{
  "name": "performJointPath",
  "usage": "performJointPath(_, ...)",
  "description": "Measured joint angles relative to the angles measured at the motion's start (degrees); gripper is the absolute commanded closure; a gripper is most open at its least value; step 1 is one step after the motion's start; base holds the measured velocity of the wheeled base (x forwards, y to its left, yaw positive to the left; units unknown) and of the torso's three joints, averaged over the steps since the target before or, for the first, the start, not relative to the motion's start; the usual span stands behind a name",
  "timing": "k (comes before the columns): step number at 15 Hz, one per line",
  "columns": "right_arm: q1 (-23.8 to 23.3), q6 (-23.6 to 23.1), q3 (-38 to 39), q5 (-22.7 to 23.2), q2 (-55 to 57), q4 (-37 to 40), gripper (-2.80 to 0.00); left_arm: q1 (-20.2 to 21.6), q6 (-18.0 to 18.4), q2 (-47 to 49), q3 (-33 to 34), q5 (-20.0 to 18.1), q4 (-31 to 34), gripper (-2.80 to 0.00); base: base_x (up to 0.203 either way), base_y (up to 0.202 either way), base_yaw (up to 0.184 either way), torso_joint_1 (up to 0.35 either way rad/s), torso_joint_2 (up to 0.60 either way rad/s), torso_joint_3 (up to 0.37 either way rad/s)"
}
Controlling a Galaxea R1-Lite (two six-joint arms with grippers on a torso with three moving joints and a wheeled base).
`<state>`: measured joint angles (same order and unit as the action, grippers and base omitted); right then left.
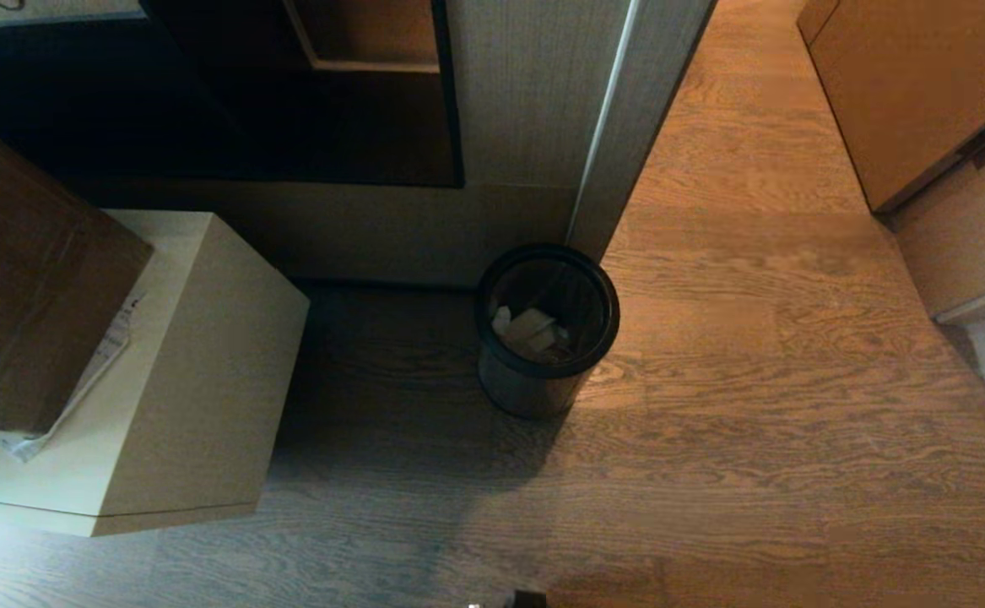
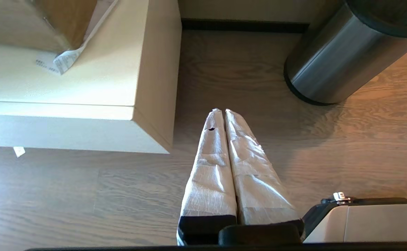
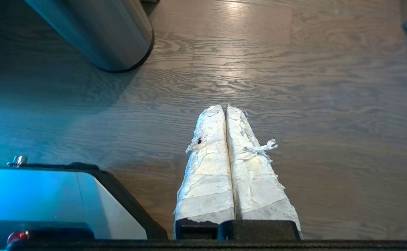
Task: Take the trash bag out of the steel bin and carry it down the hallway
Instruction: Place the outer trash can on the ground
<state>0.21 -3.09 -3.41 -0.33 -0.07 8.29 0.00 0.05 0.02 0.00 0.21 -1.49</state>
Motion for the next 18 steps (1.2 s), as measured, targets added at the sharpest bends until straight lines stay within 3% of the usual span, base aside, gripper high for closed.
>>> performJointPath(3, -0.07, -0.13, -0.20, -0.05, 0.04, -0.01, 0.00, 0.00, -0.05, 0.00, 0.00, 0.01, 0.04, 0.00, 0.000, 0.000, 0.000, 0.000, 0.00, 0.000)
performJointPath(5, -0.04, -0.14, -4.45, 0.33, 1.79, 0.43, 0.00, 0.00, -0.05, 0.00, 0.00, 0.01, 0.01, 0.00, 0.000, 0.000, 0.000, 0.000, 0.00, 0.000)
performJointPath(8, 0.09, 0.51, -21.94, 1.59, 13.44, 4.64, 0.00, 0.00, -0.05, 0.00, 0.00, 0.02, 0.03, 0.00, 0.000, 0.000, 0.000, 0.000, 0.00, 0.000)
performJointPath(12, 2.34, 4.41, -49.12, 8.98, 40.26, 14.72, 0.00, 0.00, -0.05, 0.00, 0.00, 0.01, 0.03, 0.00, 0.000, 0.000, 0.000, 0.000, 0.00, 0.000)
performJointPath(14, 7.45, 9.02, -58.63, 12.42, 54.42, 18.05, 0.00, 0.00, -0.05, 0.00, 0.00, 0.01, 0.01, 0.00, 0.000, 0.000, 0.000, 0.000, 0.00, 0.000)
performJointPath(18, 23.64, 21.79, -71.71, 16.99, 78.98, 15.30, 0.00, 0.00, -0.05, 0.00, 0.00, 0.01, 0.02, 0.00, 0.000, 0.000, 0.000, 0.000, 0.00, 0.000)
